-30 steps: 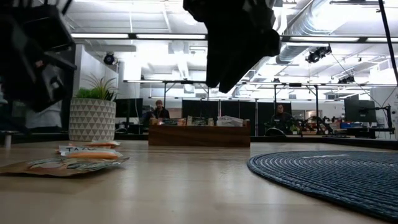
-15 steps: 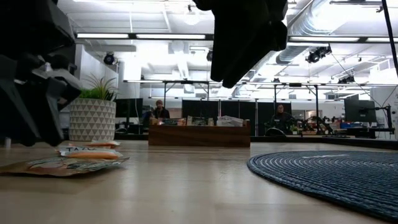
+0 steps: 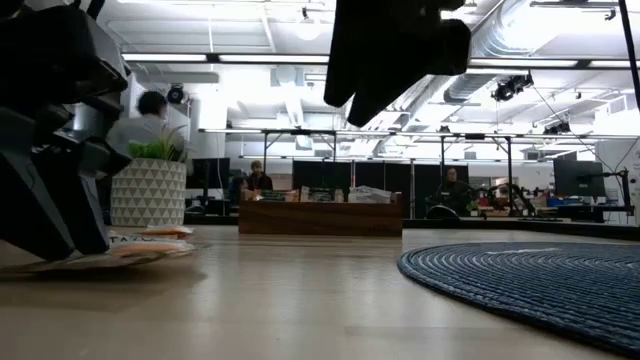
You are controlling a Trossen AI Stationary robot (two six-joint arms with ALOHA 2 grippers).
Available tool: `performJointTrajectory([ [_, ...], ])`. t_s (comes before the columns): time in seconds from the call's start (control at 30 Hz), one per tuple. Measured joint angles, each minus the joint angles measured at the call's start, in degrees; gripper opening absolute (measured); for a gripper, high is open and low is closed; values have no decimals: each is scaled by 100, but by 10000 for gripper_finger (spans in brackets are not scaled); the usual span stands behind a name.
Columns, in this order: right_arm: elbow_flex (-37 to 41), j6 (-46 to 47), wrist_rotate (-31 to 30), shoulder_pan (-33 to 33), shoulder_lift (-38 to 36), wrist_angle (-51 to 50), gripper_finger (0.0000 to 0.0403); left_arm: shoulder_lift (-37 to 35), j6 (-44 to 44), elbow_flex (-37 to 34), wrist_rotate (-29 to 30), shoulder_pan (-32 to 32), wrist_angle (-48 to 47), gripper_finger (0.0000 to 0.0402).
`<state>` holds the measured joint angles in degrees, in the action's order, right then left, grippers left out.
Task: Pick & Place Tea
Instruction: Put the brown tea sachet into the middle section of the wooden organizer
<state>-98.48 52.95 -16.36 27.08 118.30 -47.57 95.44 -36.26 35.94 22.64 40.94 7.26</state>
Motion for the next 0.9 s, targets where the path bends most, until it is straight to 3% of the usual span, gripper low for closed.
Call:
performJointTrajectory([
  [0.43, -2, 2816, -137, 103, 149, 479, 152, 382, -327, 0, 379, -1, 109, 124],
  [0.9, -2, 3777, 32, -104, 827, 1462, 159, 411, -321, -33, 542, -1, 252, 124],
])
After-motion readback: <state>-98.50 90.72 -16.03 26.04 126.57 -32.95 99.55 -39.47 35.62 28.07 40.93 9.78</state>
